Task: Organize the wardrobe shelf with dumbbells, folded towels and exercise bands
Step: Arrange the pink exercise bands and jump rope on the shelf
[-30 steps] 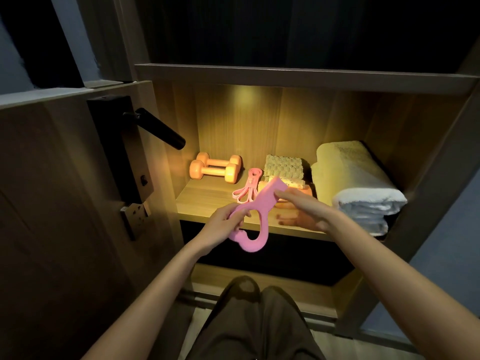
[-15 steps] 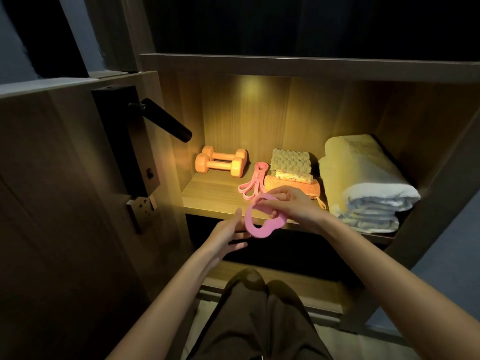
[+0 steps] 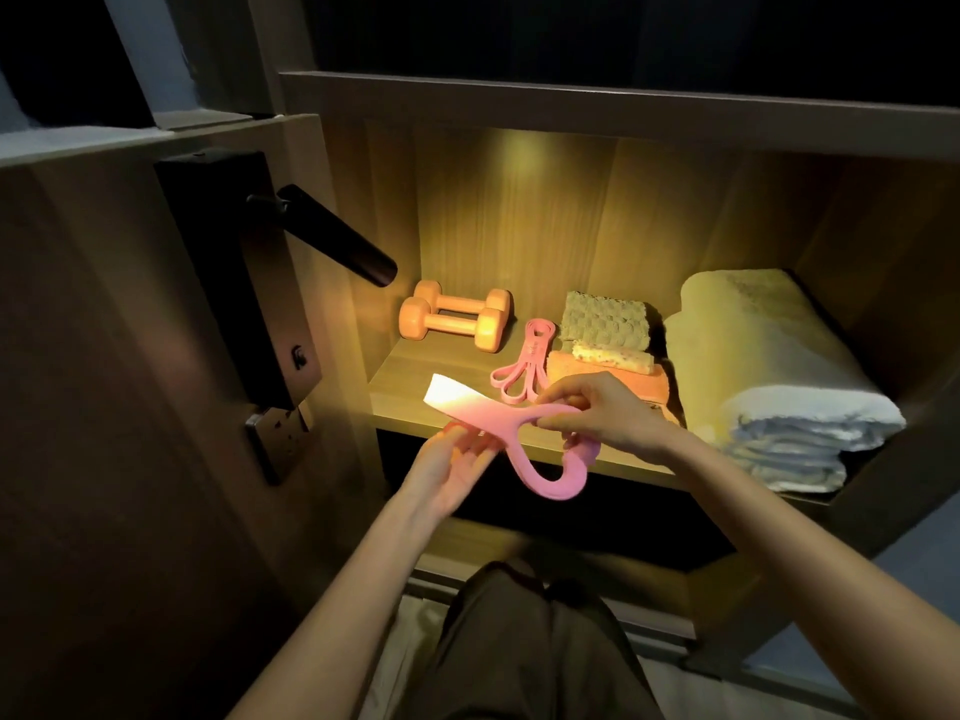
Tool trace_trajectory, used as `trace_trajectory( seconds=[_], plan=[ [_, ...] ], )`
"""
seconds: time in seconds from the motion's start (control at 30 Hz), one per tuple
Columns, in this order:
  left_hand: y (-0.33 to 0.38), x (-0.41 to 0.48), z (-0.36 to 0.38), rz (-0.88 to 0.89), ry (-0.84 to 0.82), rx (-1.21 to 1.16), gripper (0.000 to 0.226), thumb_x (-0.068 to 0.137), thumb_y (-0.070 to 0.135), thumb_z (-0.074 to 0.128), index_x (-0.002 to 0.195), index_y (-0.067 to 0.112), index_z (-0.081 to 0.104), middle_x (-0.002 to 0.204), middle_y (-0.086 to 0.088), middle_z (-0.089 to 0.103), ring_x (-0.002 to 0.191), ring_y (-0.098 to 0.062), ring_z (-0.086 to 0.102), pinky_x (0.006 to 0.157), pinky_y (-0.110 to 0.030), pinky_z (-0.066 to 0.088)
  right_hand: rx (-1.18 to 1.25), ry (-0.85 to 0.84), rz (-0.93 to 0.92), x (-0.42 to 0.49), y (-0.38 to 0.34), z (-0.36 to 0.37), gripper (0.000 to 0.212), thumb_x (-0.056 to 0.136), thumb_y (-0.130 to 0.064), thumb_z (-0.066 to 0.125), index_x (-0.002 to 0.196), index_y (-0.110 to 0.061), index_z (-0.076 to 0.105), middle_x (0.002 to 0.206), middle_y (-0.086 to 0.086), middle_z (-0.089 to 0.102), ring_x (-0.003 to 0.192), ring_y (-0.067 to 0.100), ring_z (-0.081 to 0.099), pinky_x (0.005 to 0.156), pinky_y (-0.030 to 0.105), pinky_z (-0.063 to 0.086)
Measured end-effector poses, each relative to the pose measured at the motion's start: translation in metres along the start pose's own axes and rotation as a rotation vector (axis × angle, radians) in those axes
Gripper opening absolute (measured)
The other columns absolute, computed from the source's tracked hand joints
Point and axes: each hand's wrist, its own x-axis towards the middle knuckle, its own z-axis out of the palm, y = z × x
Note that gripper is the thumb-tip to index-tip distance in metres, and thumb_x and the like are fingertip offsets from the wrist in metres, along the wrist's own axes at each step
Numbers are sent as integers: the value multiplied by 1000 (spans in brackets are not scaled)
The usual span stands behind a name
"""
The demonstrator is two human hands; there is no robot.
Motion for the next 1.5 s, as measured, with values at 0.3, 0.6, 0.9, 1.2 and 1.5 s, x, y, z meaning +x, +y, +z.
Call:
trace_trajectory(
  seconds=[0.3, 0.6, 0.9, 1.2, 1.5],
  plan=[
    [43, 36, -14, 73, -26, 119, 41, 78, 29, 58, 115, 12, 57, 120, -13, 60, 114, -30, 59, 87, -42, 52, 77, 70, 121, 64, 44, 23, 24, 80, -12, 75, 104, -8, 71, 76, 1, 71, 53, 6, 63, 58, 21, 52],
    [65, 116, -21, 241, 390, 345, 22, 89, 38, 63, 100, 20, 61, 95, -2, 70, 87, -19, 68, 59, -30, 58, 219, 103, 205, 143, 71, 47, 25, 78, 1, 74, 103, -2, 72, 80, 12, 72, 52, 10, 62, 60, 23, 56],
    [98, 184, -30, 435, 728, 257, 44, 88, 23, 68, 124, 3, 52, 110, -14, 64, 87, -23, 63, 64, -31, 54, 465, 91, 242, 230, 67, 47, 36, 77, 14, 69, 112, 5, 64, 104, 18, 66, 76, 19, 64, 62, 19, 57],
    [112, 222, -46, 381, 754, 203, 23, 80, 18, 76, 92, 7, 59, 104, -13, 67, 78, -19, 66, 55, -24, 55, 183, 292, 174, 268, 100, 72, 21, 80, -1, 73, 100, -6, 71, 103, 13, 71, 89, 25, 65, 81, 38, 55],
    [104, 233, -43, 431, 782, 120, 22, 82, 9, 73, 75, 9, 52, 93, -14, 64, 91, -27, 65, 83, -44, 57, -205, 47, 151, 255, 115, 49, 44, 81, -55, 67, 103, -19, 53, 74, -6, 65, 58, 2, 56, 49, 17, 37]
  ],
)
